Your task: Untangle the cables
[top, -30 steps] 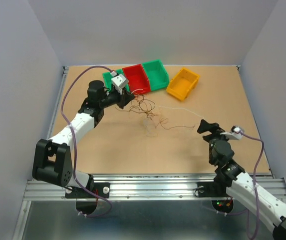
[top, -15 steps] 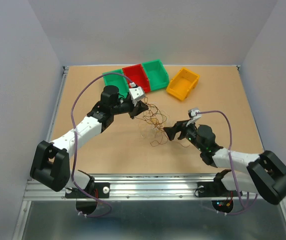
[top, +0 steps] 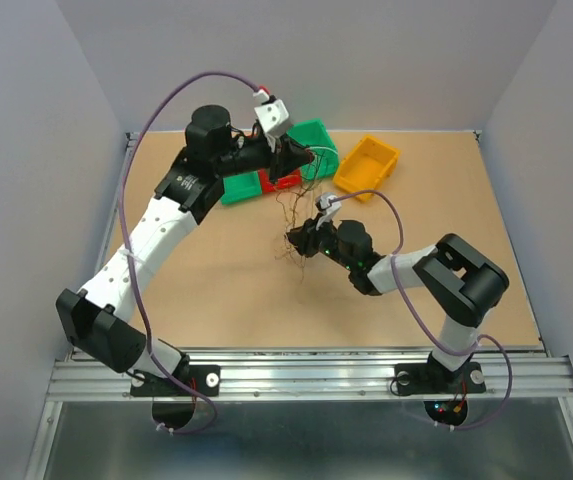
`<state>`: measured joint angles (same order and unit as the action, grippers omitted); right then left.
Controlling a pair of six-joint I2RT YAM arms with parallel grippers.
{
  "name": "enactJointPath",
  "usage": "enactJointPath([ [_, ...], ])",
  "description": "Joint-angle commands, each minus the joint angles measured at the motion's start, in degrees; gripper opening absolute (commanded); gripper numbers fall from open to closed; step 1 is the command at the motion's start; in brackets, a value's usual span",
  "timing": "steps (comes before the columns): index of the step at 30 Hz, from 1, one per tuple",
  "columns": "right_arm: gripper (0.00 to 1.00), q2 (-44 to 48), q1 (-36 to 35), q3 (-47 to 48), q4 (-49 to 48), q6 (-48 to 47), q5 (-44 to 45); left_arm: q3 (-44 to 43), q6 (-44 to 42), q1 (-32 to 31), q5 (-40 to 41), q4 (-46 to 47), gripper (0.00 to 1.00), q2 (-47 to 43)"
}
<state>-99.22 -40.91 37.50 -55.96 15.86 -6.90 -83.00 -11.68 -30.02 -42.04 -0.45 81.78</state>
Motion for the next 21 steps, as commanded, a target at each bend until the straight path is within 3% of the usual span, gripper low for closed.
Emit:
enactJointPath([
  [1, 0.28, -4.3, -1.0, 5.9, 1.2, 1.1, 2.6, -12.5, 6.7, -0.6, -5.7, -3.1, 0.00, -0.4],
  [4, 0.27, -4.4, -1.2, 5.1, 1.1, 1.5, 4.1, -20.0, 6.7, -0.6, -0.8, -5.1, 0.00, -1.2],
  [10, 0.17, -0.5, -1.3, -0.9, 1.0, 2.5, 12.7, -26.2, 5.9, -0.3, 25.6, -1.7, 0.00, -7.0],
  [14, 0.19, 4.5, -1.2, -5.8, 1.6, 5.0, 22.9, -19.4, 3.6, 0.0, 40.2, 2.9, 0.00, -12.3],
  [21, 0.15, 21.9, -1.0, -13.3, 19.3, 12.4, 48.1, 3.0, -4.4, 0.0, 49.6, 13.2, 0.00, -22.4],
])
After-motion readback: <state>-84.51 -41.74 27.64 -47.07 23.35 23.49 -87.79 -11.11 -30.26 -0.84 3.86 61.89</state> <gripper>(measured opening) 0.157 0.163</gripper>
